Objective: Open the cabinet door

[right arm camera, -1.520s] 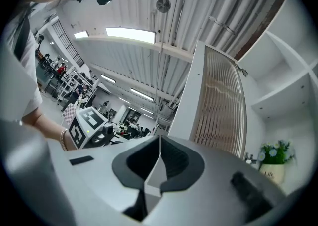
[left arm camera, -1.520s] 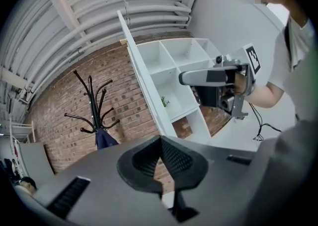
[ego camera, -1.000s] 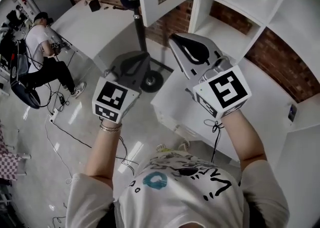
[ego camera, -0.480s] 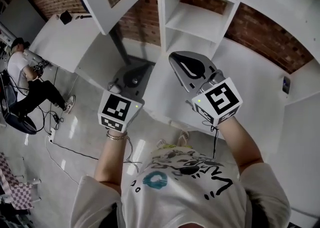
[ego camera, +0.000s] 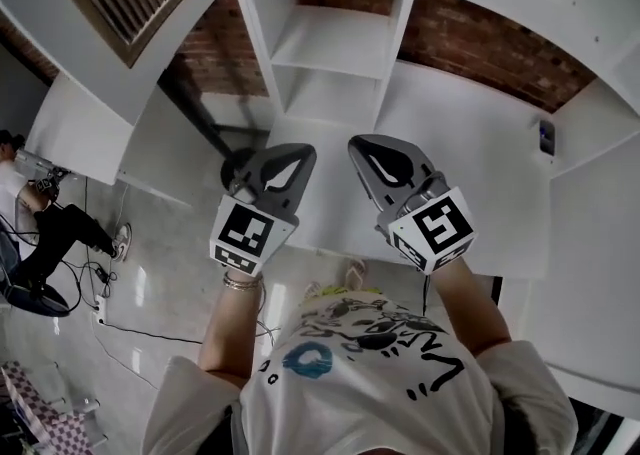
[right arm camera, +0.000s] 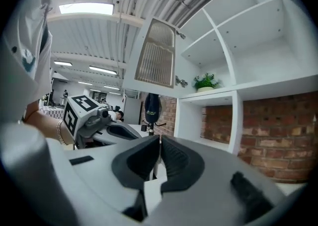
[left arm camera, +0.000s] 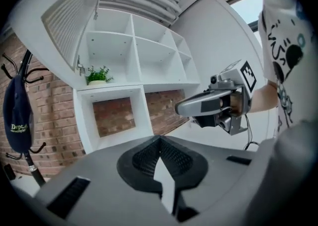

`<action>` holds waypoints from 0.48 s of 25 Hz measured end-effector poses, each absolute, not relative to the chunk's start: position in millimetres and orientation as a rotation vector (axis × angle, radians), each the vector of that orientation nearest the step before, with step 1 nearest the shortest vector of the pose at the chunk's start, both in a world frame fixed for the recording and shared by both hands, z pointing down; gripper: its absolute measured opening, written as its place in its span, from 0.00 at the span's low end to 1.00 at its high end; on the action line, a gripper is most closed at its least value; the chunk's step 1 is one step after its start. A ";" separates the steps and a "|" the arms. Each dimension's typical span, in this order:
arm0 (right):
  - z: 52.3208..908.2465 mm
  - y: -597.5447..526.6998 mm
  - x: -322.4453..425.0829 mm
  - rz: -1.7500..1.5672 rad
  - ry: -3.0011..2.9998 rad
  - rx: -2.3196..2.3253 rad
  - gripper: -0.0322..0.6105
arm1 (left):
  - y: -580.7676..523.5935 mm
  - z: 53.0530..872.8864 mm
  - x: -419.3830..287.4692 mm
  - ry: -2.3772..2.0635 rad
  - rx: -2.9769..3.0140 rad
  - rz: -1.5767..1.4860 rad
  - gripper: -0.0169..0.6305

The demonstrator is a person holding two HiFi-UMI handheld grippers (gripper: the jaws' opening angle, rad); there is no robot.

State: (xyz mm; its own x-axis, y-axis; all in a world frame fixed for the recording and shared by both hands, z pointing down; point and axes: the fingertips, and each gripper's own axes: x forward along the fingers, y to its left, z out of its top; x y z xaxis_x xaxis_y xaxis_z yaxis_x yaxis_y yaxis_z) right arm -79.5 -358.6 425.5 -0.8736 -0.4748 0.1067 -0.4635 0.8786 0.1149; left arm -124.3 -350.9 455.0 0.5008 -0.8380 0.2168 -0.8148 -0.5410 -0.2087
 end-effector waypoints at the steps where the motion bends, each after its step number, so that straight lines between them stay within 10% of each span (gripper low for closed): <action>1: 431.4 -362.7 -70.5 -0.106 -2.904 0.760 0.10 | -355.5 458.3 -115.5 1.439 -2.669 -0.449 0.05; 12: 474.9 -399.1 15.7 0.078 -2.863 0.969 0.10 | -389.1 500.3 -34.8 1.226 -2.795 -0.473 0.05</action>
